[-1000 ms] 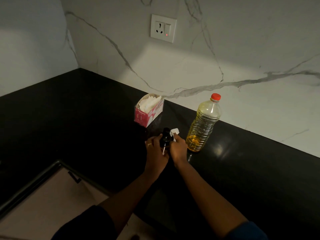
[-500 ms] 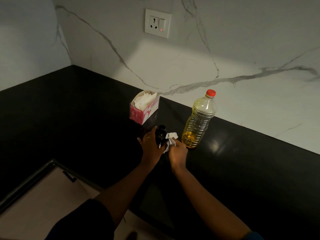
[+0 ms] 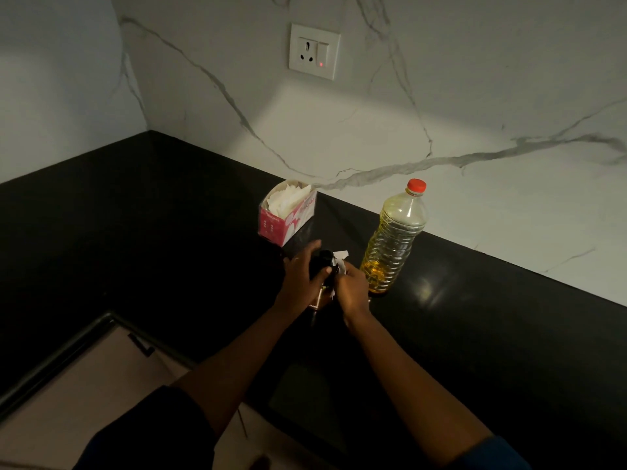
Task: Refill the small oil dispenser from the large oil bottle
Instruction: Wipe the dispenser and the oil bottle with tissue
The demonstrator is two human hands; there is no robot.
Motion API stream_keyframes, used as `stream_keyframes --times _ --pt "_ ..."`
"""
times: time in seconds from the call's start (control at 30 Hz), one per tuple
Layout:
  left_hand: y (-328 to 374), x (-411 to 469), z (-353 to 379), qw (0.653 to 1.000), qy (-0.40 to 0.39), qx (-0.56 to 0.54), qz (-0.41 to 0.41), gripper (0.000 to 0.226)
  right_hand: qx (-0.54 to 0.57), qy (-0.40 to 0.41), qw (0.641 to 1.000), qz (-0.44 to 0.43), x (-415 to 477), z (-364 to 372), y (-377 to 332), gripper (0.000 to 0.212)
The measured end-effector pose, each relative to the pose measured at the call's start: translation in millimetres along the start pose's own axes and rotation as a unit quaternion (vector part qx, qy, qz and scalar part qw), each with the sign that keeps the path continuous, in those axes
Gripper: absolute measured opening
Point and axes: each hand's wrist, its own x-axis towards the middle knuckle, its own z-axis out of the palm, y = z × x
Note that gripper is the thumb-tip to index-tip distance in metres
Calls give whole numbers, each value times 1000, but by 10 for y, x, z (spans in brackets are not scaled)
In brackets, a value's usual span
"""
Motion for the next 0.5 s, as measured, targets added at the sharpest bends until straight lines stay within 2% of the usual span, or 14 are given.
stream_keyframes --times 0.07,0.1,0.3,0.4,0.5 --pt "40 56 -23 998 -56 -5 7 50 6 23 1000 -14 -36 13 33 29" --pt "51 70 -28 998 -58 -5 2 49 10 37 999 -22 -49 26 65 28" --pt "42 114 25 1000 -15 -10 -6 47 10 112 993 -21 -169 90 154 41" --pt "107 136 15 1000 -9 14 -13 49 -25 107 994 9 -149 99 121 39" --pt "98 126 -34 999 -11 51 15 47 -7 81 997 -3 -50 100 85 40"
